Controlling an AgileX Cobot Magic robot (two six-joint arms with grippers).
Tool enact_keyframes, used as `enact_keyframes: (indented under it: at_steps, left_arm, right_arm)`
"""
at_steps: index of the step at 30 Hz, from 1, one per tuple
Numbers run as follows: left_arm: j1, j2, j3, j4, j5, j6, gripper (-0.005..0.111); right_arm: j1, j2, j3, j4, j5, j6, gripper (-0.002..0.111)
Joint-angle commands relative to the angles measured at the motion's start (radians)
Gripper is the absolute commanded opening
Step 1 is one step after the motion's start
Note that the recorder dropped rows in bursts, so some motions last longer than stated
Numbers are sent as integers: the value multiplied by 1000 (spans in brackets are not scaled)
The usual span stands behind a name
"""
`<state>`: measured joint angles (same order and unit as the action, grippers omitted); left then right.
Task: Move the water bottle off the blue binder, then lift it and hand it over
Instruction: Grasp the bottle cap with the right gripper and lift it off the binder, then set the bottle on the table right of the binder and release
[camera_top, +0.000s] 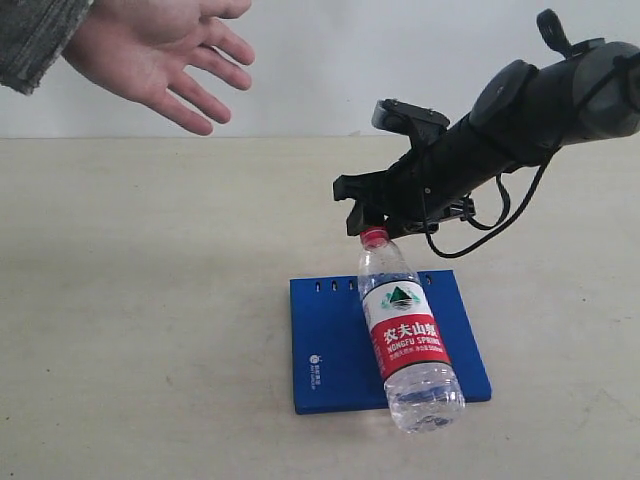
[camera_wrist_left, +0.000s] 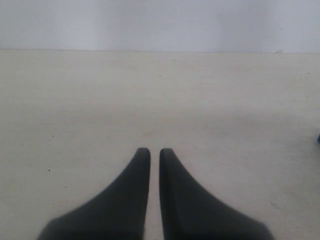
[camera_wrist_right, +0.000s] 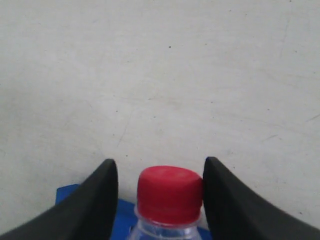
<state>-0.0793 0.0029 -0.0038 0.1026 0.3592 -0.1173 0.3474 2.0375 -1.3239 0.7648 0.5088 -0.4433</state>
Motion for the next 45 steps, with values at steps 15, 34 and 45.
enact_keyframes:
  at_steps: [15,34,45]
  left_arm:
    - [-1,-3,4,0,-3,5,7]
    - [-1,-3,4,0,-3,5,7]
    - [-1,-3,4,0,-3,5,7]
  right_arm:
    - [1,57,-5,-11,34,-8,23]
    - [-182,-270,-2,-465,-288,-82,0]
    - [-268,-270,-2,-524,-148,-94,42]
